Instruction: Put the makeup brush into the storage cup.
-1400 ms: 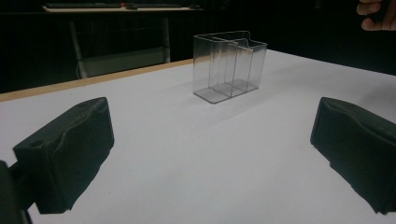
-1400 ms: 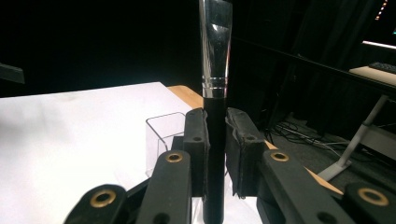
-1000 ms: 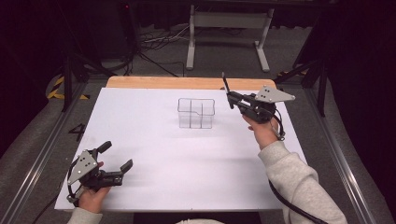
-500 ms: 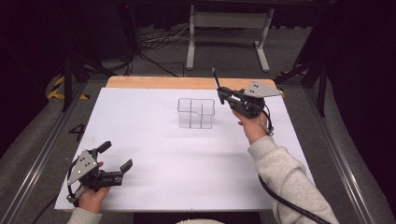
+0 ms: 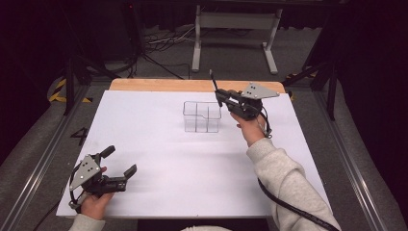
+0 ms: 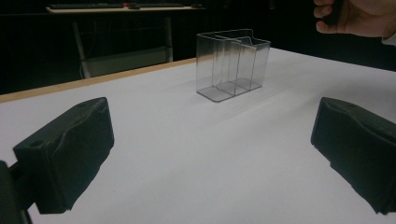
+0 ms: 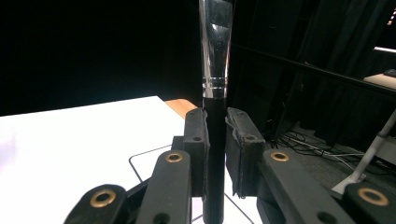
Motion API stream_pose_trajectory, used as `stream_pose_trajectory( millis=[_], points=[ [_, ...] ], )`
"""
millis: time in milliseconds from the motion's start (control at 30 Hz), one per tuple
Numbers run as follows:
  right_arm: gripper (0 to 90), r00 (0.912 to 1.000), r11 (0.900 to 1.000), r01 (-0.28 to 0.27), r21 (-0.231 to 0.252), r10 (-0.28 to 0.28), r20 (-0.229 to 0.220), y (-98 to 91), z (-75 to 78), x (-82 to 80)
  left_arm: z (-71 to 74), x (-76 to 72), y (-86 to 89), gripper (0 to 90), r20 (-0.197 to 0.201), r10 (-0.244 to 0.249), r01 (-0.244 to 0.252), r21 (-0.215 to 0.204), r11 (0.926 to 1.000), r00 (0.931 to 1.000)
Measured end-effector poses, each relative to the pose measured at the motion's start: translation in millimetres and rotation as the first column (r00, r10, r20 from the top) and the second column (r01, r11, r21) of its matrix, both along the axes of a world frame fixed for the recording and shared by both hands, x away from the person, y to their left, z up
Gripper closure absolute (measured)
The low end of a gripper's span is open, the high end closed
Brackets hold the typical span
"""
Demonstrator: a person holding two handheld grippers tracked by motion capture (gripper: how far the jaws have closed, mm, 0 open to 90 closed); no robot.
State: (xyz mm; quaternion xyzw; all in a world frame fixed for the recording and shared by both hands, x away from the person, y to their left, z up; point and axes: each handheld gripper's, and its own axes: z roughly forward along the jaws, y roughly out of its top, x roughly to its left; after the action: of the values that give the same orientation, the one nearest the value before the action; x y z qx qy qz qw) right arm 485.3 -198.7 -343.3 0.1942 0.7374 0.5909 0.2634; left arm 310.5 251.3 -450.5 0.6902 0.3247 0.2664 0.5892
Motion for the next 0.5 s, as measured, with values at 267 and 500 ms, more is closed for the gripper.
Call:
stream_pose_trajectory(
  millis=[267,500],
  points=[
    [79.2,0.9998,0.9999,0.003,0.011,-0.003,-0.019,3.5,-13.3,5.6,-0.2,0.1,-0.4,0.0,-0.001,-0.001,0.001,-0.002,1.0000,1.0000],
    [79.2,0.9997,0.9999,0.000,0.015,0.000,-0.026,3.8,-25.8,7.9,-0.2,0.1,-0.1,0.0,-0.003,-0.003,0.003,-0.005,1.0000,1.0000]
  ],
)
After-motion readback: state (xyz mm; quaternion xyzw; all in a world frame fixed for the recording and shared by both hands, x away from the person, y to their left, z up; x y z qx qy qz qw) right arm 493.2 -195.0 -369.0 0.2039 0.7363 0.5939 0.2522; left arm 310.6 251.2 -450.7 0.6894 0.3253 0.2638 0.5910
